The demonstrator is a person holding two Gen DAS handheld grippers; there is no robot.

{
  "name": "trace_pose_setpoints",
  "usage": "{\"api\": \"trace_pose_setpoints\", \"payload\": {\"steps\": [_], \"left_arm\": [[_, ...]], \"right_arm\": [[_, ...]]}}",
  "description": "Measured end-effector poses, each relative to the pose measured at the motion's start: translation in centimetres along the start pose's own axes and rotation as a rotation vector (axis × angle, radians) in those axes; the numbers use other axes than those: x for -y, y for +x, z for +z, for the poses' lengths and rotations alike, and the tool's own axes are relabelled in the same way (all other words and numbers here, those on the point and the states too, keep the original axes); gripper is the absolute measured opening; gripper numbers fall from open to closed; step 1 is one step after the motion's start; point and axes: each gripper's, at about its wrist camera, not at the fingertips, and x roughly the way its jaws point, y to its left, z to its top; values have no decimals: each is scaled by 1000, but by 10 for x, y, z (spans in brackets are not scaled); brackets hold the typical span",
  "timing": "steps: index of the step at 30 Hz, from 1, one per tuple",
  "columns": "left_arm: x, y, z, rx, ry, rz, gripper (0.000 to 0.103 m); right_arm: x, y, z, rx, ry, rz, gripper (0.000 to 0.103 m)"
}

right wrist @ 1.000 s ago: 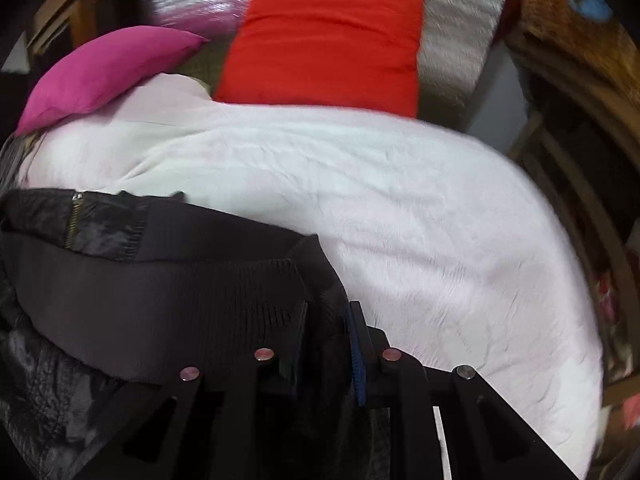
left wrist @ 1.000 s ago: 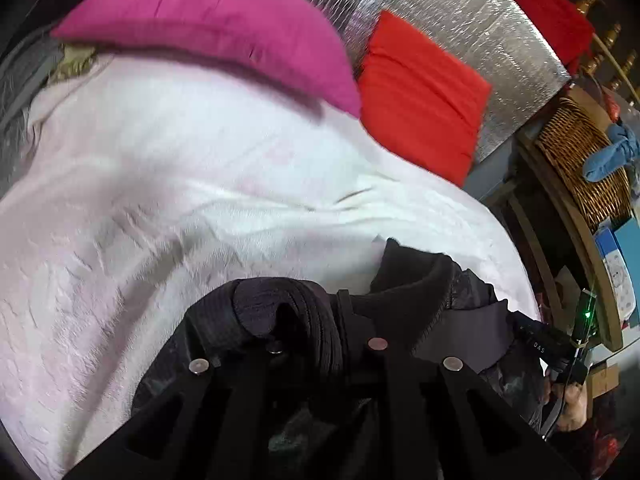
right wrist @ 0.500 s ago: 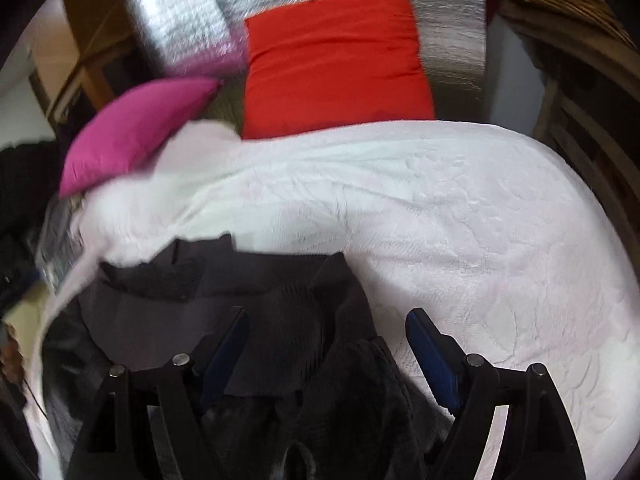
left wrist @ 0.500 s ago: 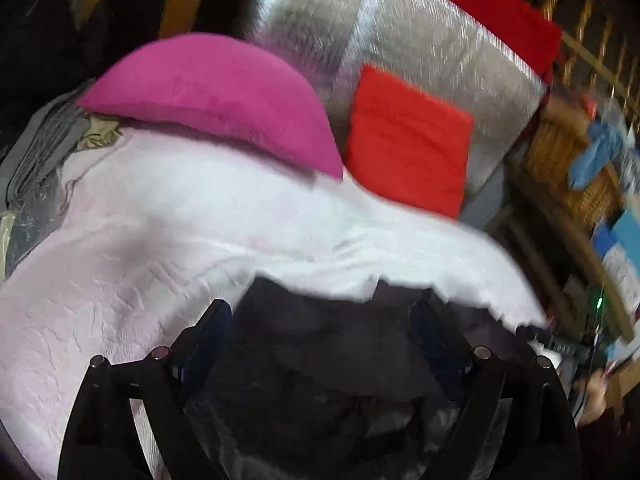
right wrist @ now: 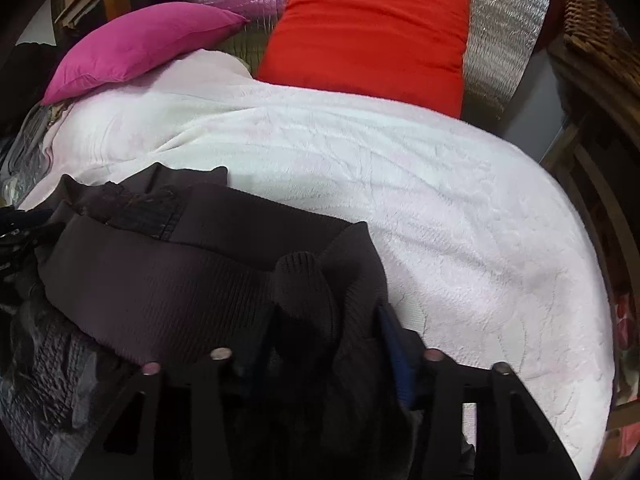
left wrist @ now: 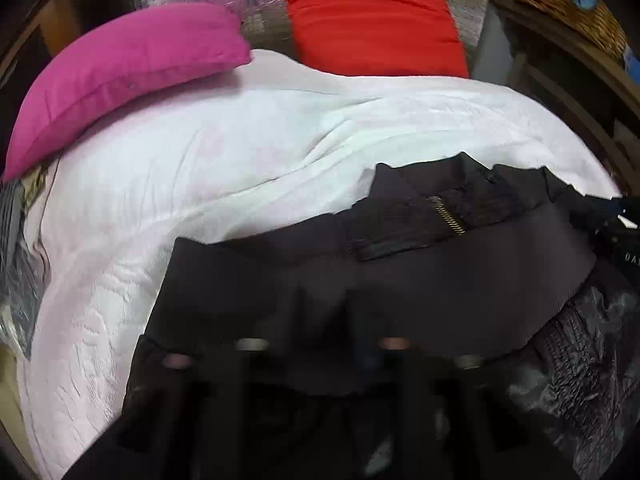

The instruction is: Fold large clothes

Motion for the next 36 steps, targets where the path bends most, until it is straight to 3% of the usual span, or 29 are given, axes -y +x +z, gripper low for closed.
{"api": "trace_pose_setpoints", "payload": {"steps": [5, 10, 13, 14, 16, 18, 19, 20, 22, 24, 25, 28, 31, 36], "left_arm": [[4, -19, 9, 76, 19, 61, 8], [-7, -34, 37, 167, -61, 112, 8], [0, -2, 43, 94, -48, 154, 8], [3, 16, 40, 28, -41, 158, 10], [2, 30, 31, -45, -61, 137, 14], [-5, 19, 22, -29, -109, 105, 25], [-10, 7, 18, -21, -145, 102, 32], [-14, -9, 13, 2, -171, 107, 44], [-11, -50, 0, 103, -190, 111, 53], [-3, -90, -17, 177, -172, 138, 75], [3, -114, -32, 208, -159, 175, 79], [15, -159, -72, 278, -178, 206, 82], [17, -181, -117, 303, -261, 134, 83], [4, -174, -161, 229, -373, 71, 83]], "right_arm": [[6, -13, -3, 71, 15, -14, 31], [16, -22, 4, 137, 61, -14, 29], [18, -3, 5, 93, 87, -16, 29], [19, 5, 5, 63, 96, -13, 30], [26, 9, 4, 39, 134, 25, 37], [37, -3, 4, 40, 218, 87, 72], [42, -11, 1, 43, 266, 117, 73], [47, -18, -2, 59, 296, 142, 73], [58, -45, -15, 122, 369, 206, 73], [67, -73, -33, 182, 430, 243, 75], [69, -86, -43, 204, 455, 254, 76], [70, -123, -78, 259, 506, 295, 76], [64, -150, -111, 283, 544, 350, 77], [64, -184, -163, 320, 606, 399, 80]]}}
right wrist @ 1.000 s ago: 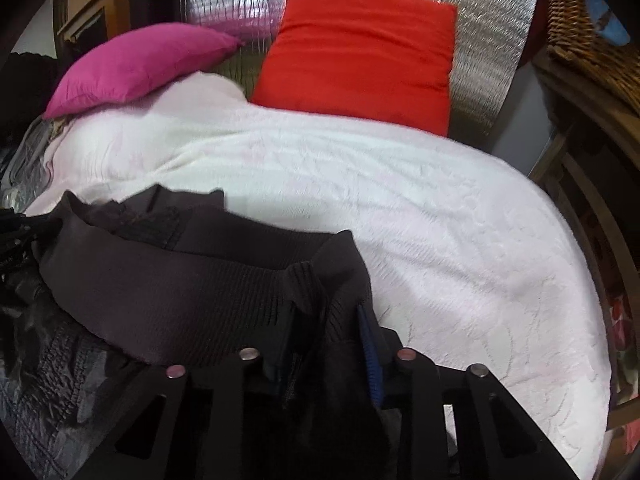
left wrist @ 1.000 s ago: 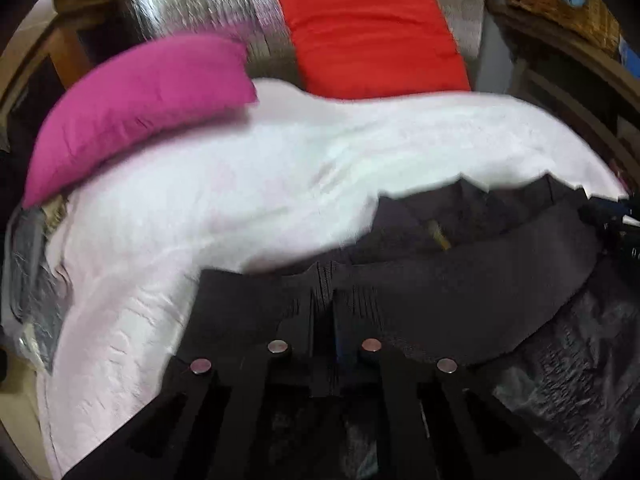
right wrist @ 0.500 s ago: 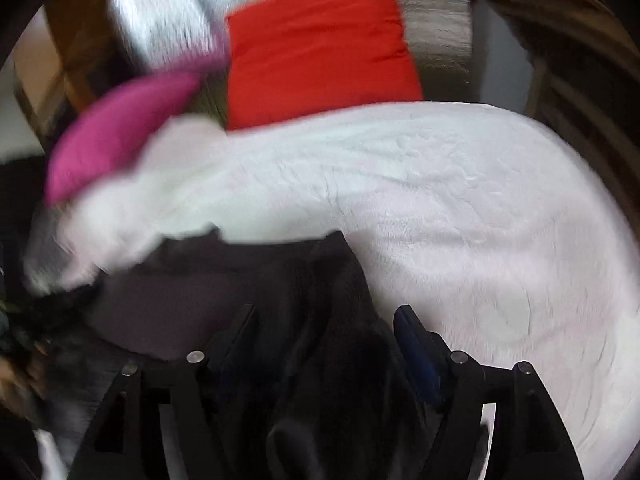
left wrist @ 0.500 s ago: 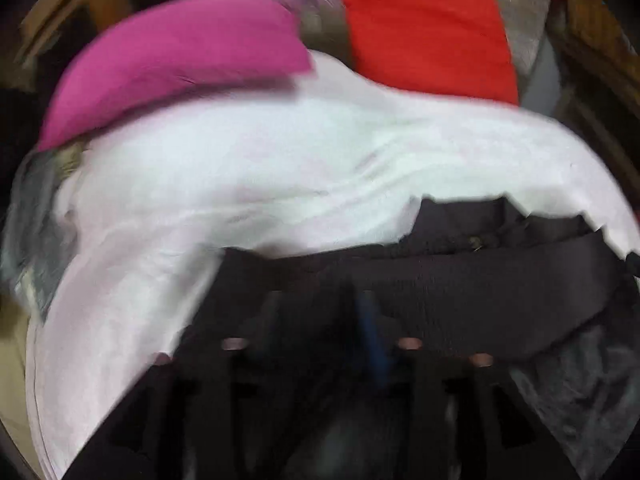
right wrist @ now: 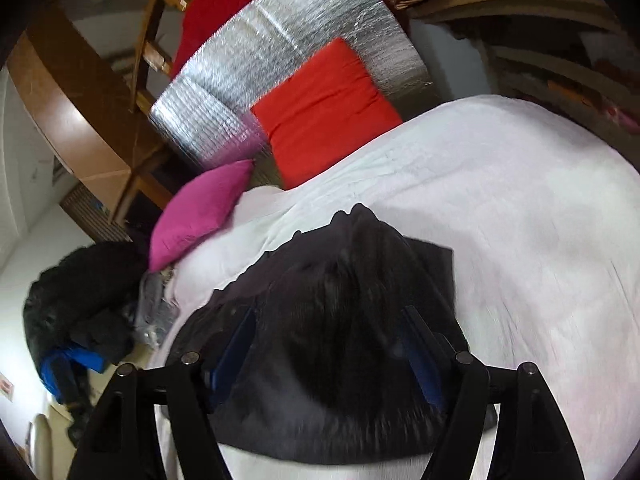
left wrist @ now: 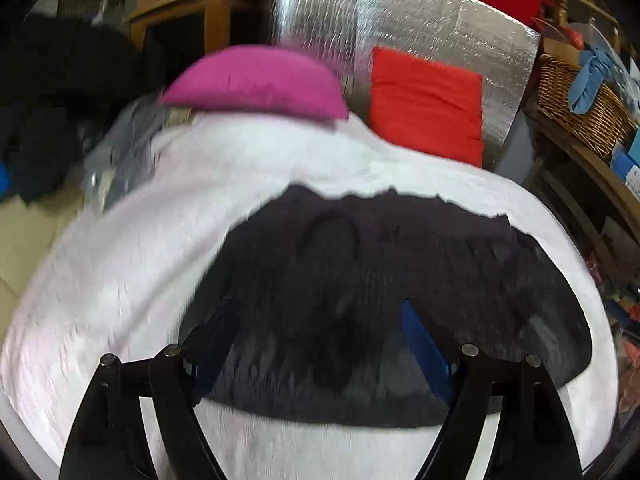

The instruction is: Fold large clothes

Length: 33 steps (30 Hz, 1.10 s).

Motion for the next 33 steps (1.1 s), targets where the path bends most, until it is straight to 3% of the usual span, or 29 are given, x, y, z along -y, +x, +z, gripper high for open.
{"api": "trace_pose_setpoints", "payload": {"steps": [2, 4, 9, 21, 27, 33], "left_arm": [[-15, 0, -9, 8, -28, 54, 83], [-33, 3, -16, -15, -83, 61, 83], [-61, 11, -34, -83, -253, -12, 83], [-44, 8, -70, -180, -321, -167, 83], [-44, 16, -78, -227, -425, -222, 86], [-49, 30, -84, -263, -519, -248, 86]], "right_arm": [[11, -9, -7, 13, 14, -15, 80], [28, -11, -12, 12, 52, -30, 80], [54, 1, -22, -78, 164, 29, 80], [37, 0, -72, -167, 292, 252, 81], [22, 29, -105, -264, 332, 260, 81], [23, 50, -115, -252, 390, 213, 81]]}}
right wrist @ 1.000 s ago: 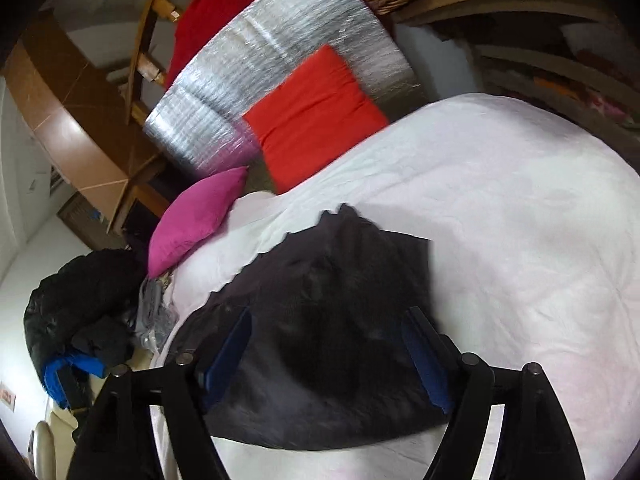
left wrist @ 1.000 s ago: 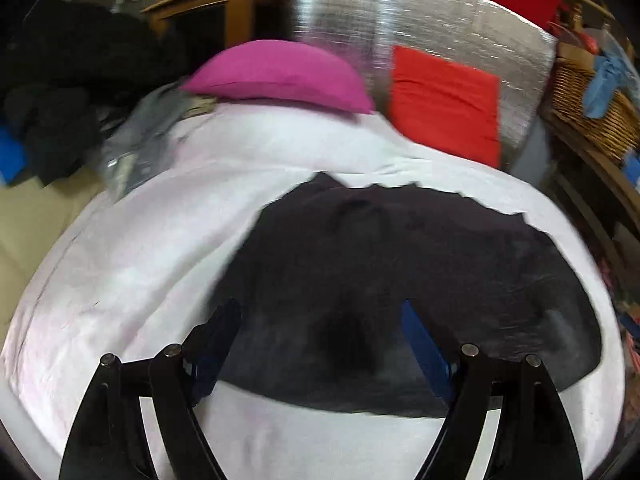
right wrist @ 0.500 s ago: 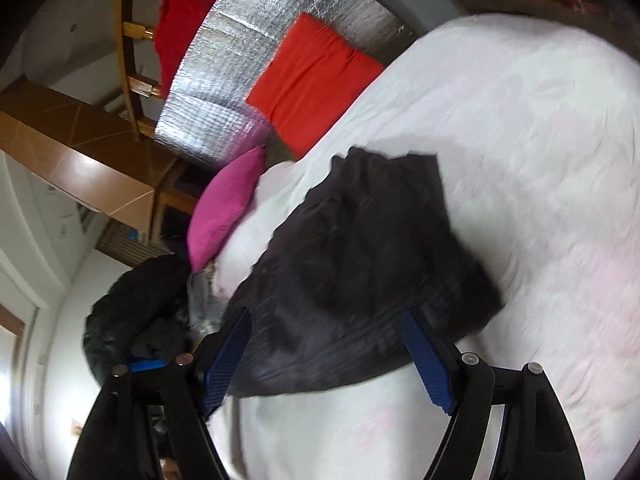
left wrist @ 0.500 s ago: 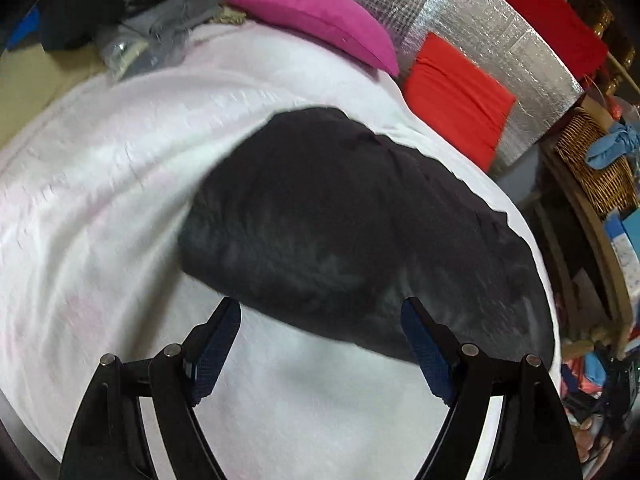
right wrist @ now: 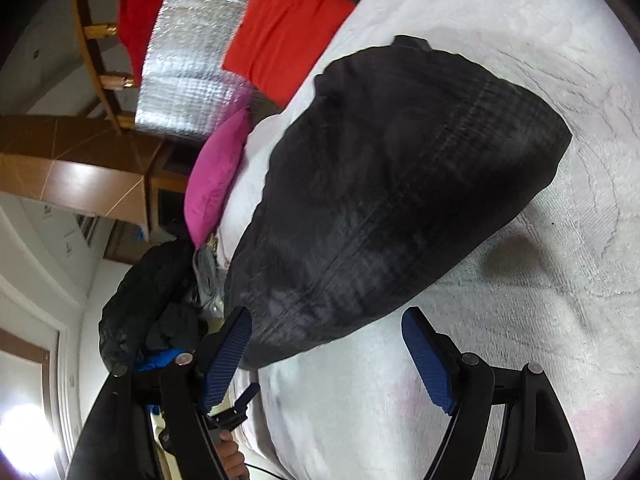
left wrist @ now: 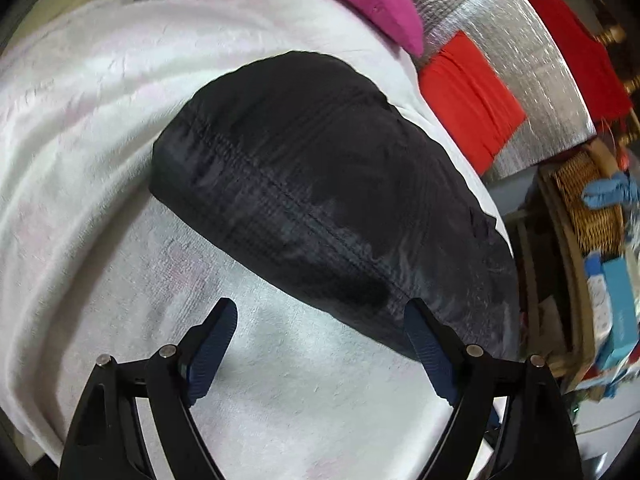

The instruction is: Fold large clothes

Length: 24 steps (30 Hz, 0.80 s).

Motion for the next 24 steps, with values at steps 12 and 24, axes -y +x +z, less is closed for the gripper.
{"api": "trace_pose_setpoints", "payload": {"steps": [12, 24], "left_arm": [[-14, 23, 10, -24, -140, -21, 88], [-27, 34, 33, 34, -264, -116, 89]], "right_arm": [[20, 7, 10, 70, 99, -48, 81], [45, 9, 34, 191, 205, -13, 83]]}}
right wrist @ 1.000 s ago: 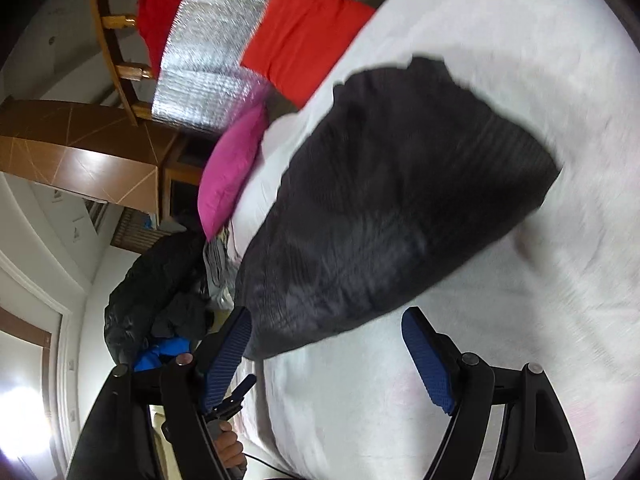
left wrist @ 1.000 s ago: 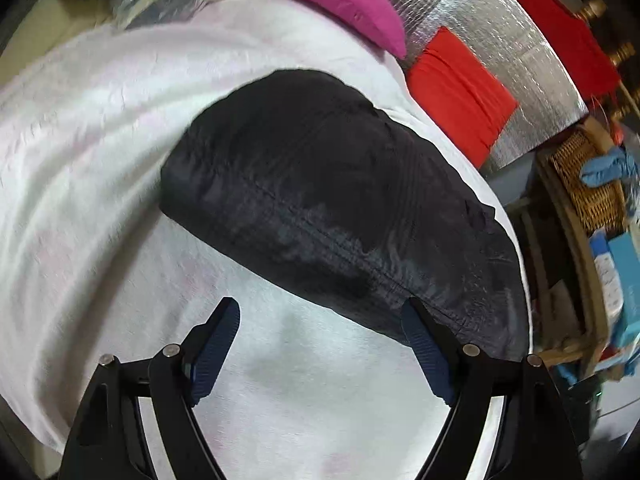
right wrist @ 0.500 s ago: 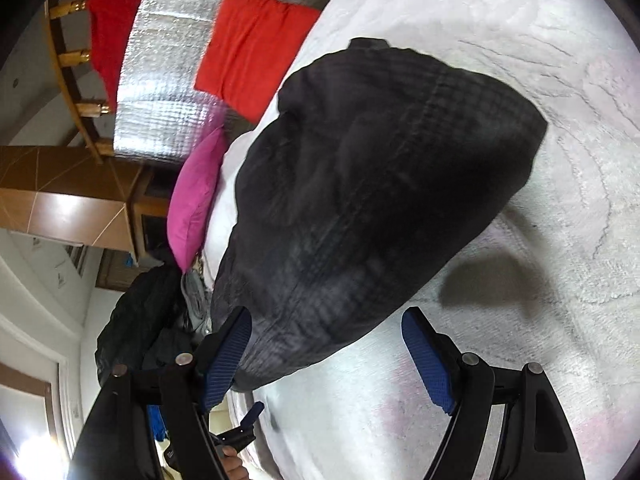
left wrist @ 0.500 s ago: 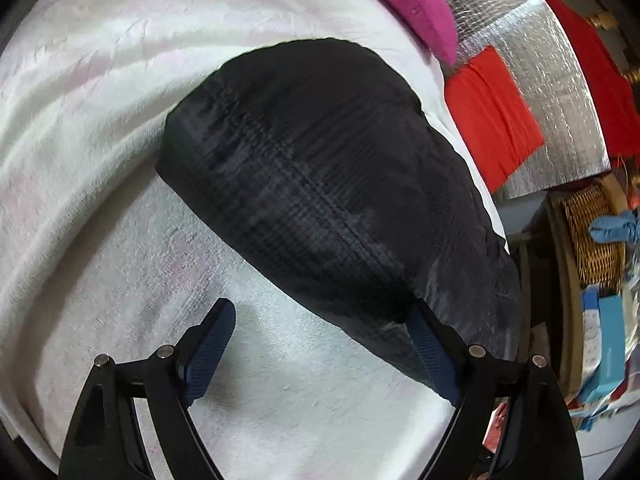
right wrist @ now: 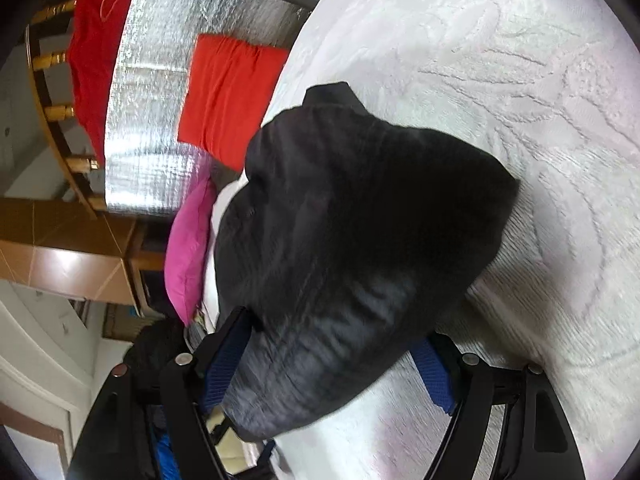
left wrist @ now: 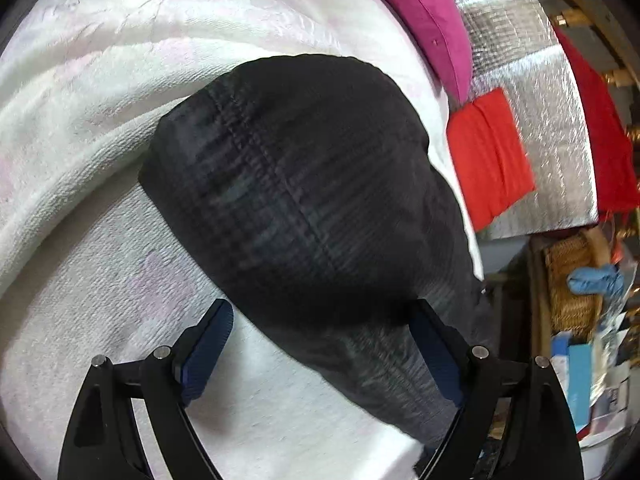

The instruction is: Fold large clothes

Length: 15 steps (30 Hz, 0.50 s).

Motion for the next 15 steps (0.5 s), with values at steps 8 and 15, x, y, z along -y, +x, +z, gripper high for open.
{"api": "trace_pose_setpoints", "payload": {"steps": [8, 15], "left_arm": [[6, 16, 20, -3, -32, -27, 92], [9, 23, 24, 3, -74, -52, 93]], "right_arm": [[-2, 14, 10, 17, 3, -12, 83], [-3, 24, 24, 60, -45, -20, 83]]}}
